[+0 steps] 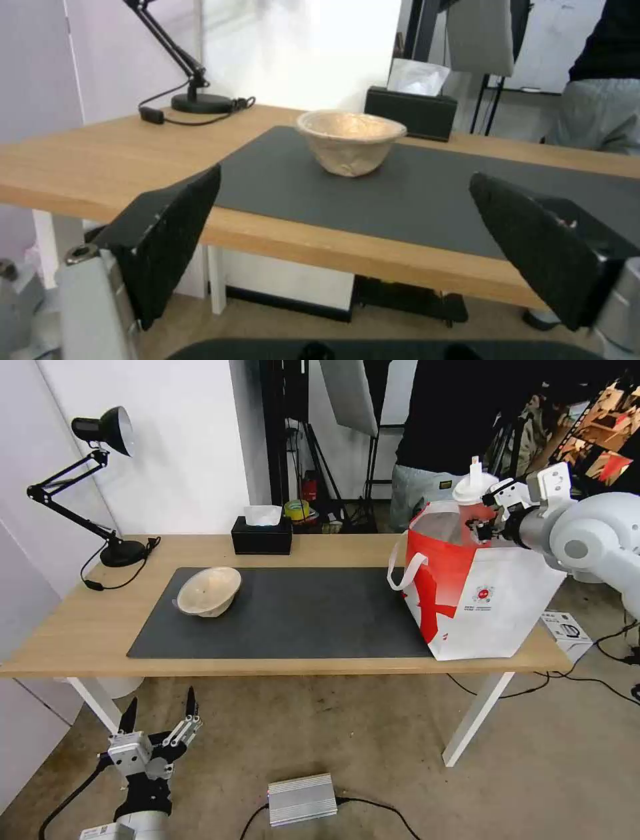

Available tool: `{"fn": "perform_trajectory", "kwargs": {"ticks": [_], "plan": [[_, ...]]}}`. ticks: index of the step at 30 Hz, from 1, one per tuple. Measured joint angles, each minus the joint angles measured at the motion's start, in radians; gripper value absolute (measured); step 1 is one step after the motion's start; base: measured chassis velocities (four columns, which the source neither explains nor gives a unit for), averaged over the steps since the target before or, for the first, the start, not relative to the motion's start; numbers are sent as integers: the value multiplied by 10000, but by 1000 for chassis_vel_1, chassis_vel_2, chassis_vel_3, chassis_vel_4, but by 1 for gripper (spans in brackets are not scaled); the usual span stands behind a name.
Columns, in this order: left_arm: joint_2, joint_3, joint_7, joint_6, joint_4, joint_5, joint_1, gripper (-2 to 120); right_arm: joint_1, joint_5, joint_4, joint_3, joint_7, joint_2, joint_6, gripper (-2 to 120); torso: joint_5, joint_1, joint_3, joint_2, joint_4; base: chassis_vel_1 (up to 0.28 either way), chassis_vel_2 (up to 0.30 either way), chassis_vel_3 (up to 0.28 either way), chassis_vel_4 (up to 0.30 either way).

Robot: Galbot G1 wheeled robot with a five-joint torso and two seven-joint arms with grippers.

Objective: Pick up the trash from the table and place it into the takeout bag.

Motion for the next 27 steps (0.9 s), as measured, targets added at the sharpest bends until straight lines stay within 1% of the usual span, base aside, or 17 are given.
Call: {"fn": "perform_trajectory", "kwargs": {"ticks": [3, 4, 7, 8, 9, 13, 14, 17, 19, 27], "plan": [[-29, 57, 6, -5, 10, 48, -19, 100, 217, -44, -3, -237, -36, 51, 1, 48, 0, 0, 0, 1, 0, 0, 0, 0, 0], [-29, 57, 6, -5, 10, 48, -19, 100, 217, -44, -3, -237, -36, 51, 1, 48, 0, 0, 0, 1, 0, 0, 0, 0, 0], [-32, 83, 15, -5, 47, 127, -53, 100, 269, -86, -29, -302, -44, 100, 1, 62, 0, 0, 0, 0, 0, 0, 0, 0, 0], [-35, 86, 17, -12, 59, 152, -51, 100, 269, -102, -46, -302, -46, 118, 2, 65, 0, 0, 0, 1, 0, 0, 0, 0, 0], [-35, 86, 17, -12, 59, 152, -51, 100, 269, -102, -46, -302, -46, 118, 2, 65, 0, 0, 0, 1, 0, 0, 0, 0, 0], [-25, 83, 22, -120, 73, 225, 11, 100, 202, -131, -79, -302, -72, 176, 2, 84, 0, 0, 0, 0, 1, 0, 0, 0, 0], [-25, 83, 22, -120, 73, 225, 11, 100, 202, -131, -79, -302, -72, 176, 2, 84, 0, 0, 0, 0, 1, 0, 0, 0, 0], [35, 36, 22, -123, 29, 214, 23, 100, 198, -163, -89, -320, -112, 178, 2, 96, 0, 0, 0, 0, -1, 0, 0, 0, 0], [53, 20, 22, -124, -10, 201, 39, 100, 202, -175, -91, -337, -129, 178, 2, 100, -1, 0, 0, 1, 0, 0, 0, 0, 0], [57, 3, 20, -122, -77, 194, 64, 100, 298, -193, -86, -392, -202, 149, 1, 100, 0, 0, -1, 0, 0, 0, 0, 0, 0]]}}
